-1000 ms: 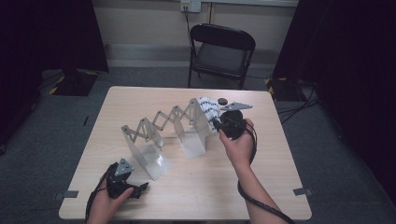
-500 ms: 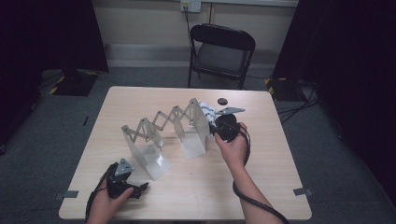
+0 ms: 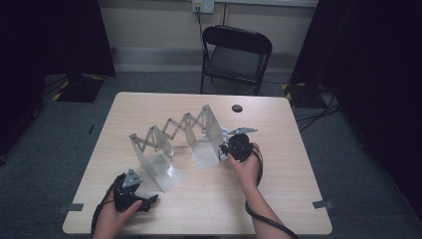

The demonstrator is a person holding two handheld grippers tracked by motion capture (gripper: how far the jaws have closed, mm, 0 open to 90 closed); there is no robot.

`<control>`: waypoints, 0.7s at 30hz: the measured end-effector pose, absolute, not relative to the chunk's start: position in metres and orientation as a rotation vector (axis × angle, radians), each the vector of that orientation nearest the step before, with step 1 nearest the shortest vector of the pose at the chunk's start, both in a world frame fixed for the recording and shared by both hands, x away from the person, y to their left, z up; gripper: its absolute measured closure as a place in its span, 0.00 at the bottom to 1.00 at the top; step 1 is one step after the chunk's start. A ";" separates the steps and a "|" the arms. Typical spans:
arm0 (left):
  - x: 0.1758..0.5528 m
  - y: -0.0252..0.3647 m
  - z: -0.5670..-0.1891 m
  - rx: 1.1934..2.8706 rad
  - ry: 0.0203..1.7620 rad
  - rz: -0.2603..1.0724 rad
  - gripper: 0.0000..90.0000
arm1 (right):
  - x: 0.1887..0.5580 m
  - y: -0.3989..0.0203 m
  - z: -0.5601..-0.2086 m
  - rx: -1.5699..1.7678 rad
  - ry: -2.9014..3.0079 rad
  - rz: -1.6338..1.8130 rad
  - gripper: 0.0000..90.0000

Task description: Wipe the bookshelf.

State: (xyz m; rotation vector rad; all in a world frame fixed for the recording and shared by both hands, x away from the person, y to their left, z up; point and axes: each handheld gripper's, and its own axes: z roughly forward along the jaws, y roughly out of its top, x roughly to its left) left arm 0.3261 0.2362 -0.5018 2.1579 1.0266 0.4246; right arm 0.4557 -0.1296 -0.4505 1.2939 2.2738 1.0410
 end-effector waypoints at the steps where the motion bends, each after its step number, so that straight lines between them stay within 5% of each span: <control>1: 0.326 0.236 -0.502 2.160 1.024 0.426 0.00 | 0.456 -0.129 -0.453 1.294 2.277 1.037 0.88; 21: 0.326 0.236 -0.502 2.158 1.027 0.427 0.00 | 0.442 -0.135 -0.482 1.266 2.307 0.994 0.86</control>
